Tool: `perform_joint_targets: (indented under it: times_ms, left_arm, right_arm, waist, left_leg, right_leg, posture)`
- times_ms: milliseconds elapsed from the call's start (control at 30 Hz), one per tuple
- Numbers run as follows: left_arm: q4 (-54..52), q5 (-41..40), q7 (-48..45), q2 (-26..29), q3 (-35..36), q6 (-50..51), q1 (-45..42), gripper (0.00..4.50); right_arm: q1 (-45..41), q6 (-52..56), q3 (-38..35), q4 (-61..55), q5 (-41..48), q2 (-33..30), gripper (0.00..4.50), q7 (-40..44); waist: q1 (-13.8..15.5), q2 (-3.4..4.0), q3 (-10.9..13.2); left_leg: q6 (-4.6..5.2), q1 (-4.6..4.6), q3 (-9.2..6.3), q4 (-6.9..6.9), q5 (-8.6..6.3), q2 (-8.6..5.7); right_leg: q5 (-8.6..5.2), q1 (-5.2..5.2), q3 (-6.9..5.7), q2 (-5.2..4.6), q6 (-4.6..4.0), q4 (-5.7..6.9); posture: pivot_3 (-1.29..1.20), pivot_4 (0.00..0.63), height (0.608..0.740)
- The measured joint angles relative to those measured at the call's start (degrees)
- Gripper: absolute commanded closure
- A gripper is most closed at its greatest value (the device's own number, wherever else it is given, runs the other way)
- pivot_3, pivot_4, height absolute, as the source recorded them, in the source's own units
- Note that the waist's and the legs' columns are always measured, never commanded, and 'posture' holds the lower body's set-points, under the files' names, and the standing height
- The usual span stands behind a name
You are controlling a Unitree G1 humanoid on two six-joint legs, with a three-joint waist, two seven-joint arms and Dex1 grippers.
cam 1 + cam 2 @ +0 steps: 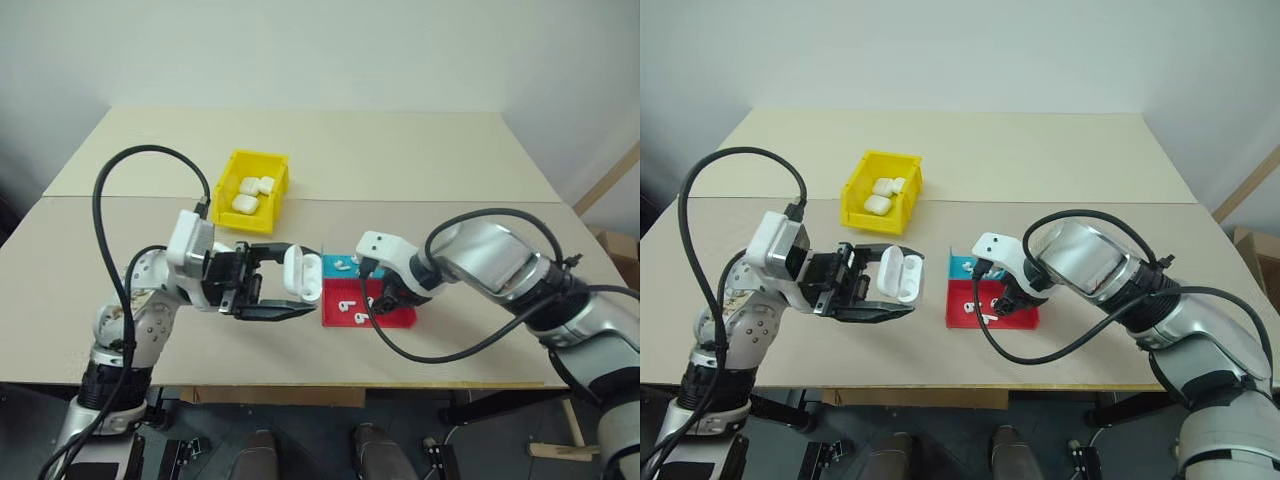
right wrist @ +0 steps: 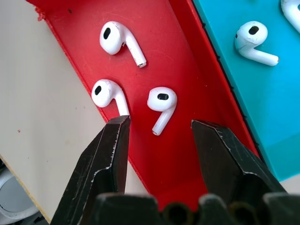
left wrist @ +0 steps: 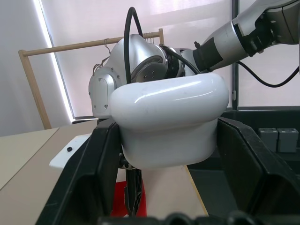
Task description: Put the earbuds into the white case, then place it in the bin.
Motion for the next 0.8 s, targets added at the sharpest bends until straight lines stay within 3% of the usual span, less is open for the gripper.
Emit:
perform_joint_targets:
  times_ms: [700, 800]
  left_arm:
    - [-3.47, -0.81, 2.77, 1.11, 2.10, 1.04, 0.66, 1.66]
    - [-4.05, -0.81, 3.08, 1.12, 2.10, 1.27, 0.66, 1.66]
  right_arm:
    - [0.64, -1.90, 1.06, 3.31, -4.24, 4.26, 1.97, -1.01]
    - [0.75, -2.25, 1.17, 3.31, -4.93, 4.25, 2.62, -1.03]
  waist:
    - [-0.09, 0.01, 0.00]
    - [-0.08, 0.01, 0.00]
  left_leg:
    - [0.00, 0.00, -0.02, 0.00, 0.00, 0.00]
    - [0.00, 0.01, -0.02, 0.00, 0.00, 0.00]
  right_leg:
    - [0.00, 0.01, -0.02, 0.00, 0.00, 0.00]
    - [0.00, 0.01, -0.02, 0.00, 0.00, 0.00]
  posture:
    - [0.00, 0.150, 0.740]
    - [0.00, 0.150, 0.740]
